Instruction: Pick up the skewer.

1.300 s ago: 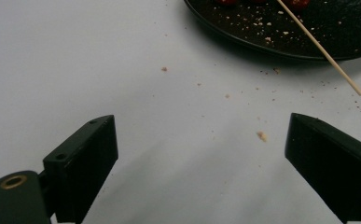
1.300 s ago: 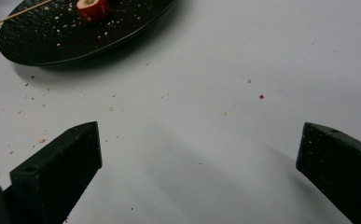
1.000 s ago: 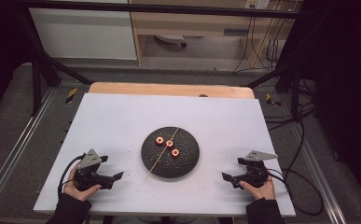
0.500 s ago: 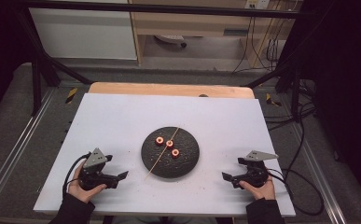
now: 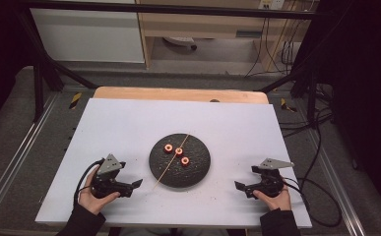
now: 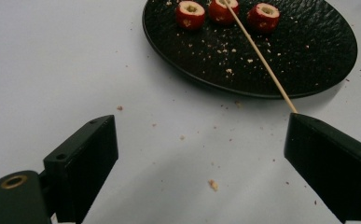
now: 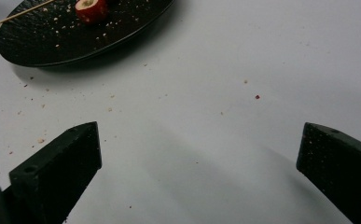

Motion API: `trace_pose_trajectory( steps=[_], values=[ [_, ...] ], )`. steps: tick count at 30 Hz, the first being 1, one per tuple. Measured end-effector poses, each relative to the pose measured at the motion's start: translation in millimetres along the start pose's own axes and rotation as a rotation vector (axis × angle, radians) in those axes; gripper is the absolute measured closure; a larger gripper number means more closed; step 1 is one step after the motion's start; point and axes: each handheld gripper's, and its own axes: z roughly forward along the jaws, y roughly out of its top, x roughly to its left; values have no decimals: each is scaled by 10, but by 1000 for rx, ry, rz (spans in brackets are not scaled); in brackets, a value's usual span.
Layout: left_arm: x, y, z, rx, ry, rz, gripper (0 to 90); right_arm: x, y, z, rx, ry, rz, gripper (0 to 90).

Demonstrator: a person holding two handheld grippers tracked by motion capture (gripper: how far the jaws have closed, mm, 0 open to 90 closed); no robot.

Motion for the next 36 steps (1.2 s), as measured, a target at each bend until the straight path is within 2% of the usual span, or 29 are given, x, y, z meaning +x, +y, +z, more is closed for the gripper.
trace_pose_trajectory(
  steps=[16,21,33,36],
  values=[
    [-140,287,127,23,1,21,100,1,4,-10,0,-2,3,6],
    [-194,374,241,54,-9,33,102,-2,5,-18,-1,-6,-1,6],
    [-350,577,468,116,0,61,140,3,5,-16,1,-5,3,7],
    [-366,605,518,133,-5,54,163,3,5,-15,2,-4,3,7]
  ],
)
